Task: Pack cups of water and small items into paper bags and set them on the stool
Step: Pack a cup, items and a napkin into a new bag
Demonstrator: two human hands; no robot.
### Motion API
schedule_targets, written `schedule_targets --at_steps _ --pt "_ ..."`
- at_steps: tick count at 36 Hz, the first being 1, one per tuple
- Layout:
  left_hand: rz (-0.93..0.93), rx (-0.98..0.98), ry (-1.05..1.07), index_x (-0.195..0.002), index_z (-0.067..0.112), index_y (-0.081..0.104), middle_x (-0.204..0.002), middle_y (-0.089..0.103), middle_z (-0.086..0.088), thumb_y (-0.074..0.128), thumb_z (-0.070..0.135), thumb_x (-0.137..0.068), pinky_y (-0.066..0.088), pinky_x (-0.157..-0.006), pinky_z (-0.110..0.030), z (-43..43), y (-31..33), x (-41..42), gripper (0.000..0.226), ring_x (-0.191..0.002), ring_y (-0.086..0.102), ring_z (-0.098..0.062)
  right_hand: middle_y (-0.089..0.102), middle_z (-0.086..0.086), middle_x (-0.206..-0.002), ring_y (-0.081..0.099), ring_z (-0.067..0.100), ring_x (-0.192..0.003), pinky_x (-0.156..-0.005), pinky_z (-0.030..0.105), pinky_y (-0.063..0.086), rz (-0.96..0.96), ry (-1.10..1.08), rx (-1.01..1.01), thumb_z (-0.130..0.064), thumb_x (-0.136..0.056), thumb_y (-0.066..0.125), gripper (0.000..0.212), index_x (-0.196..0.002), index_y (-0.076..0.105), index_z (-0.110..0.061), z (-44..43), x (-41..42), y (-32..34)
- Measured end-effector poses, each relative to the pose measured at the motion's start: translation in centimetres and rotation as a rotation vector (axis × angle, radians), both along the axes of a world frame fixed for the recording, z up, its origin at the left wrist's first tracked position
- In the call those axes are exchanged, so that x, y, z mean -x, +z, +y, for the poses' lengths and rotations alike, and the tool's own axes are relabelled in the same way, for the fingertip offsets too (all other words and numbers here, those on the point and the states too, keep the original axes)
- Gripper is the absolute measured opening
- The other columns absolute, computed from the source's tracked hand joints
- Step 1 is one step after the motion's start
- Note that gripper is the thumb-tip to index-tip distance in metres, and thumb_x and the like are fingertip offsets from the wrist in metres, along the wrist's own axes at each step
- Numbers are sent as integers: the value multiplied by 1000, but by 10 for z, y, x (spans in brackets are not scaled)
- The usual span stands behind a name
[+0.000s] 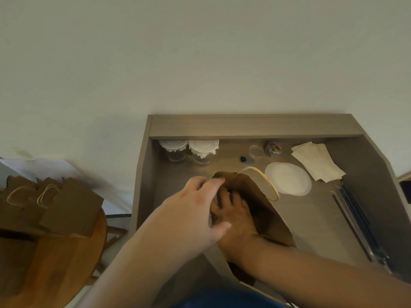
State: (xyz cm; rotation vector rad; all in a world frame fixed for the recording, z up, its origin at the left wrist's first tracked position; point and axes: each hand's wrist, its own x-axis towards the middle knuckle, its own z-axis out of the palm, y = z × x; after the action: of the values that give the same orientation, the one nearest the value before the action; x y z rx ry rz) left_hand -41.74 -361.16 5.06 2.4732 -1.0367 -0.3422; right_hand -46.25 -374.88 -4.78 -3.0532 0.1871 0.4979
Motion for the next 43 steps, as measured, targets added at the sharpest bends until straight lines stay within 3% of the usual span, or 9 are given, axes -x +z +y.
schedule_targets --at_steps 6,14,22,30,36,40,43 --pt "3 -10 11 -155 50 14 -158 28 20 62 68 -90 44 -106 -20 -1 0 0 83 -134 47 -4 4 18 -166 16 45 -153 -127 56 18 -4 -21 -40 -44 -105 48 81 -145 -21 -29 1 0 9" --pt "20 -9 3 -158 47 16 -159 29 19 63 65 -91 42 -107 -20 -2 3 -1 84 -135 46 -4 7 17 -165 19 45 -152 -126 57 22 18 -23 -33 -44 -103 50 81 -158 -8 -29 0 -1 7" --pt "43 -6 -13 -156 50 17 -158 30 19 64 64 -91 43 -108 -21 -2 2 3 81 -135 46 -5 3 18 -166 19 44 -153 -127 56 22 -8 -42 -26 -42 -104 50 82 -147 -19 -29 1 3 5" --pt "51 -12 4 -157 49 18 -159 31 17 64 64 -91 44 -110 -24 -3 2 2 82 -137 47 -7 8 15 -165 23 44 -149 -124 55 27 -24 -46 -47 -46 -100 53 81 -157 -4 -32 -1 2 4" --pt "53 -15 11 -157 48 20 -157 34 16 65 63 -92 43 -107 -22 -4 3 3 81 -134 49 -7 10 13 -165 22 42 -150 -126 54 23 -35 -64 -103 -44 -99 55 82 -162 3 -34 -1 3 8" --pt "73 -27 10 -156 49 23 -156 36 17 65 63 -91 42 -107 -21 -3 4 0 79 -134 48 -7 10 6 -168 18 39 -153 -129 53 16 -20 -77 -224 -41 -98 60 83 -163 8 -39 -6 4 18" --pt "91 -34 12 -156 50 25 -155 37 20 65 64 -91 38 -103 -17 0 5 -5 77 -133 48 -4 15 4 -166 24 37 -150 -128 53 22 -26 -100 -278 -44 -100 55 74 -161 13 -42 -7 4 17"
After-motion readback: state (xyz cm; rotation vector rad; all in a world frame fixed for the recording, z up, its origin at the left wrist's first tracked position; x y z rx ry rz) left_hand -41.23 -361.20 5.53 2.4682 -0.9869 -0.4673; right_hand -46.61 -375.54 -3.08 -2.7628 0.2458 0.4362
